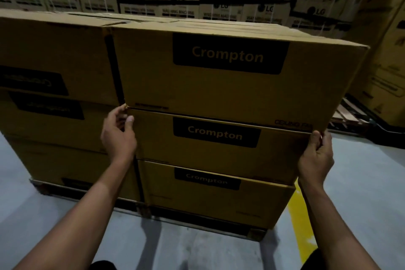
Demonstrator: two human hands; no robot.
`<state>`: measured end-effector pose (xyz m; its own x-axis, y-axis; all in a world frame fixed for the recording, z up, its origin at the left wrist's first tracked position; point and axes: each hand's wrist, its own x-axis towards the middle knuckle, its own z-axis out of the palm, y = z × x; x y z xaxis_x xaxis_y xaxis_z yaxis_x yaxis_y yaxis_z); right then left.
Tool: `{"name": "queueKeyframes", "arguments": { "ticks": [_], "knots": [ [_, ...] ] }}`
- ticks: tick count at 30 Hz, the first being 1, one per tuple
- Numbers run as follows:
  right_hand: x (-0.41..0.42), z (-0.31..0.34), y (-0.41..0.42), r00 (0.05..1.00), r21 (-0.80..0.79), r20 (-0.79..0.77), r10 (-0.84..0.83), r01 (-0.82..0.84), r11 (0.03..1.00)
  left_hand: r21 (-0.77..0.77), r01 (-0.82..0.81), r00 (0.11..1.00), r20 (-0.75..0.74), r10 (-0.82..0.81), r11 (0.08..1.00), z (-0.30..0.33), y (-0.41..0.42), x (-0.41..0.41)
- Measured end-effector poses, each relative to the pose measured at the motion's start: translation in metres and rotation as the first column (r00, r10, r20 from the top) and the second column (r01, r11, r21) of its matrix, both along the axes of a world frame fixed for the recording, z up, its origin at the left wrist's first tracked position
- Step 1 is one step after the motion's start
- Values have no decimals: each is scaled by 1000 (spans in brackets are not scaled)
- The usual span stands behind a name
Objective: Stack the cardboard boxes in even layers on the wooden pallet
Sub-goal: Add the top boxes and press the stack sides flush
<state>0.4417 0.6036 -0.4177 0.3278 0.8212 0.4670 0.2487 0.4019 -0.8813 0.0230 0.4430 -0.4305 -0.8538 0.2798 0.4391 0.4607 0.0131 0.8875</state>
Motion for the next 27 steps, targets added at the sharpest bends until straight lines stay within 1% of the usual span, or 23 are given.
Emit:
{"name": "queueKeyframes", "arguments": {
  "ticks": [2, 4, 8, 11, 14, 16, 18, 20, 23, 27],
  "knots": [
    [-2, -12, -1, 1000, -87, -5, 8, -9, 996, -25, 33, 998, 59, -32, 999, -24, -7, 4],
    [-5, -30, -1, 1000, -202, -13, -3, 0, 979, -87, 41, 993, 111, -31, 995, -56, -14, 9],
    [-11, -57, 7, 998, -431, -22, -58, 43, 901, -218, 107, 984, 162, -72, 970, -115, -19, 16],
    [-8, -66, 3, 996, -516, -23, -84, 60, 854, -298, 134, 980, 184, -81, 945, -139, -20, 20],
    [-3, -81, 9, 993, -597, 41, -113, 115, 794, -307, 136, 982, 166, -87, 942, -149, -22, 22],
    [4, -94, 16, 990, -634, 110, -91, 141, 760, -310, 110, 983, 173, -58, 945, -147, -17, 19],
    [7, -101, 14, 990, -687, 133, -49, 128, 716, -311, 89, 982, 185, -32, 946, -144, -14, 17],
    [8, -103, 9, 987, -704, 162, -11, 123, 700, -317, 76, 983, 181, -18, 946, -143, -12, 16],
    [7, -104, 3, 974, -678, 217, 69, 99, 729, -298, 67, 984, 178, -13, 952, -147, -11, 13],
    [12, -110, 1, 950, -617, 292, 108, 101, 780, -271, 74, 988, 149, -34, 960, -152, -11, 7]
  ]
}}
